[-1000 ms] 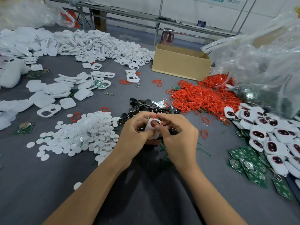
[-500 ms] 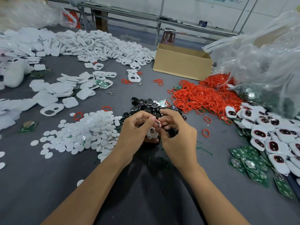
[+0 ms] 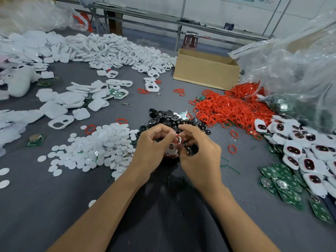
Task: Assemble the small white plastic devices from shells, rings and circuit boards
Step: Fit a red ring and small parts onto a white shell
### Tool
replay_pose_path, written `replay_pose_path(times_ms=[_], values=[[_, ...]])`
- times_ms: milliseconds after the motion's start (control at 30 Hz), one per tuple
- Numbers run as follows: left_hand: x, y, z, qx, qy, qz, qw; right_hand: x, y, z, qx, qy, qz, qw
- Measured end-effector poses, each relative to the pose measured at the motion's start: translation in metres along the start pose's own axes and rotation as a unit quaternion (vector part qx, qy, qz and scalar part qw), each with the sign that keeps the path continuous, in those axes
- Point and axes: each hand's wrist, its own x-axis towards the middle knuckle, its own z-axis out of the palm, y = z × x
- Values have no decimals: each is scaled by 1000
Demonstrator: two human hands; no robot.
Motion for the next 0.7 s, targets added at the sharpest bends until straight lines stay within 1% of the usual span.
replay_pose_path(times_ms=[100,200,300,567,633,700], values=[[0,0,1,-36,-13,-5,999,1,-2,0,7,7,4,1000],[-1,0,1,-92,-33,-26,995,6,-3,-1,56,27,49,997],[1,-3,1,-109,-36,-32,993,9,-2,-3,107,29,92,990],[1,-4,1,-132,-44,-78,987,14,-4,-8,110,-26,98,989],[0,-4,0,-143,-46,-86,985,16,-4,-9,122,-41,123,984],[0,-4,0,-159,-48,-89,982,18,-3,-9,170,-52,165,970]])
